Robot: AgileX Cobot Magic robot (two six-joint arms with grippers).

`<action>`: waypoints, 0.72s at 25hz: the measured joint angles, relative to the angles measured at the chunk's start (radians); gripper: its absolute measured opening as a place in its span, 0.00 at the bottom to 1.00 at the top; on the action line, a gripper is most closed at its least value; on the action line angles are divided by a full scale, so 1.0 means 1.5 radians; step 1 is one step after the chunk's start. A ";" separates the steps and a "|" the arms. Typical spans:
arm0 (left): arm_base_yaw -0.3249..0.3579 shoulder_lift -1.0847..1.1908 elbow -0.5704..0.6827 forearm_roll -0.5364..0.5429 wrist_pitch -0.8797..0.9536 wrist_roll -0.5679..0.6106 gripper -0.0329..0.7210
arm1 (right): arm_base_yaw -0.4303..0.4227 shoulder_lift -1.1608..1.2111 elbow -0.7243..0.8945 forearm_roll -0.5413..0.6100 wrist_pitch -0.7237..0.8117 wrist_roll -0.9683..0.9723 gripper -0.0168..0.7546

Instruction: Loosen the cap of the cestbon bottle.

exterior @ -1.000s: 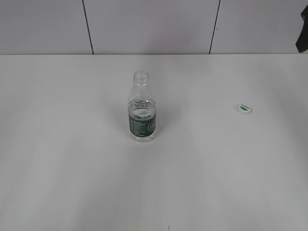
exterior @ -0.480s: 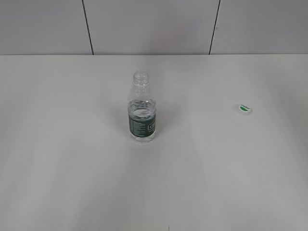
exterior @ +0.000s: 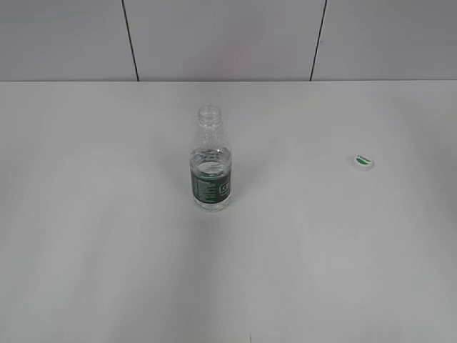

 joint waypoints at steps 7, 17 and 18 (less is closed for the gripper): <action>0.000 0.000 0.000 0.000 0.000 0.000 0.83 | 0.000 -0.215 0.128 0.000 -0.061 0.000 0.70; 0.000 0.000 0.000 0.000 0.000 0.000 0.83 | 0.000 -0.507 0.330 -0.017 -0.072 0.011 0.70; 0.000 0.000 0.000 0.000 0.000 0.000 0.83 | 0.000 -0.538 0.348 -0.017 -0.071 0.013 0.70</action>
